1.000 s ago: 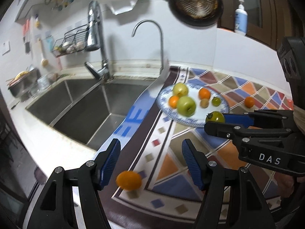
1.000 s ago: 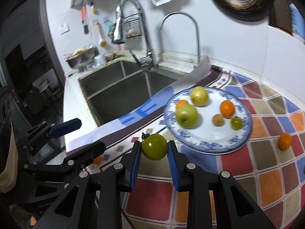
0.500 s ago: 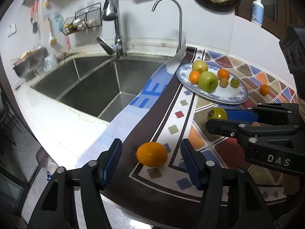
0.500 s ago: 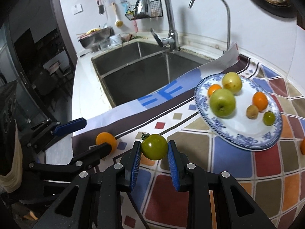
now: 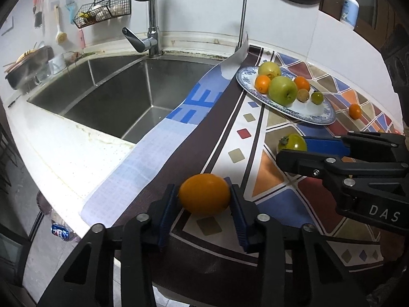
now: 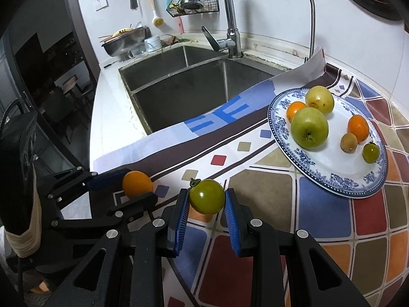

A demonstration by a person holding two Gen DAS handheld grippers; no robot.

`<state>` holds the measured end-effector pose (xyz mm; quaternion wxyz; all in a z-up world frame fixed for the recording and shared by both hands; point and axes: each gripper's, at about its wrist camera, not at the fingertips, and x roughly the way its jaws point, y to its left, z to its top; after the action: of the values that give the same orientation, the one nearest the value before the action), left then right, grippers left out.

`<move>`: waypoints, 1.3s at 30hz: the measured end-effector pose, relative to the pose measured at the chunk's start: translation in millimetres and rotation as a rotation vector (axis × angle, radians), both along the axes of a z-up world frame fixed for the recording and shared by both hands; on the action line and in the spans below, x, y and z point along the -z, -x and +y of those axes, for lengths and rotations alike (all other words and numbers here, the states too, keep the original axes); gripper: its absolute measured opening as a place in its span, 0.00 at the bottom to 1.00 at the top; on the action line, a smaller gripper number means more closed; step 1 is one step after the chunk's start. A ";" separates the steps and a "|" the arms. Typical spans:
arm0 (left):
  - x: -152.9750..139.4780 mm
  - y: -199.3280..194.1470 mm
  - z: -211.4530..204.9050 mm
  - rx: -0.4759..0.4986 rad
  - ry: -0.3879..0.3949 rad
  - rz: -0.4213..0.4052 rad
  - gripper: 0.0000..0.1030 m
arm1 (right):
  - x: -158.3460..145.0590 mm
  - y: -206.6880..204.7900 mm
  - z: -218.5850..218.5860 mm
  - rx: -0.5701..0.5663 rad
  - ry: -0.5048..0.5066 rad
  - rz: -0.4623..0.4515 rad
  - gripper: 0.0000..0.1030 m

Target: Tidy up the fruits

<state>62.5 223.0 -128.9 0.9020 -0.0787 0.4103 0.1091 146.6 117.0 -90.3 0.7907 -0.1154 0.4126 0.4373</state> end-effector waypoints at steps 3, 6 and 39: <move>-0.3 -0.6 -0.2 0.006 -0.005 0.002 0.39 | -0.4 -0.8 -0.6 0.006 -0.001 0.001 0.28; -4.5 -2.1 -1.9 0.013 -0.014 -0.003 0.39 | -1.3 -0.3 -1.6 0.014 -0.002 -0.003 0.28; -38.8 -142.7 -104.9 0.291 -0.051 -0.113 0.39 | -17.8 -110.7 -107.8 0.225 0.041 -0.115 0.28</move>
<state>205.2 118.1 -90.1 0.9316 -0.0015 0.3631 -0.0169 257.2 9.2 -72.5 0.8547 -0.1094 0.3856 0.3299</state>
